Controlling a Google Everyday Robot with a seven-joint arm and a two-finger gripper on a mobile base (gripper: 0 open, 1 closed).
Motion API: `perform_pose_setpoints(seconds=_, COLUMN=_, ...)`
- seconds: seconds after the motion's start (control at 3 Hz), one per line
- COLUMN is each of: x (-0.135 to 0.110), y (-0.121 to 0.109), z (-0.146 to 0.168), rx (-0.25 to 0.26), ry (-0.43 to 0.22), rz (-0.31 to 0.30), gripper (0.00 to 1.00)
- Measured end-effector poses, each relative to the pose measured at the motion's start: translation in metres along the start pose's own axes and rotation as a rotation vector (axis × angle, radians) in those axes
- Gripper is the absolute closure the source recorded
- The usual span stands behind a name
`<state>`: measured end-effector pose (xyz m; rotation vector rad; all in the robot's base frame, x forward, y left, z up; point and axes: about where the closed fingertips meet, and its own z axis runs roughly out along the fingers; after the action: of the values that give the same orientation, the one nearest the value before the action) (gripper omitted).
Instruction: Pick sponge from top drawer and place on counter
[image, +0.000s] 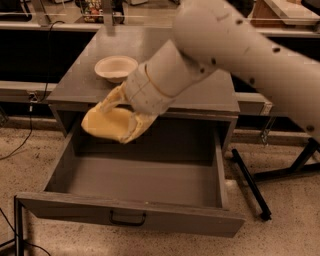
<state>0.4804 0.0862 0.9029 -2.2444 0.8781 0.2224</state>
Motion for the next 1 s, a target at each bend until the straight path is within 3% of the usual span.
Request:
perform_pose_setpoints(seconds=0.33, x=0.036, y=-0.026, z=-0.062, rx=0.018, ry=0.089, rz=0.166, gripper=1.00)
perform_pose_setpoints(seconds=0.67, x=0.094, y=-0.020, z=-0.103, rx=0.072, ry=0.131, rz=0.422, gripper=1.00)
perform_pose_setpoints(seconds=1.0, x=0.101, y=-0.021, z=-0.112, rx=0.094, ry=0.140, rz=0.502, gripper=1.00)
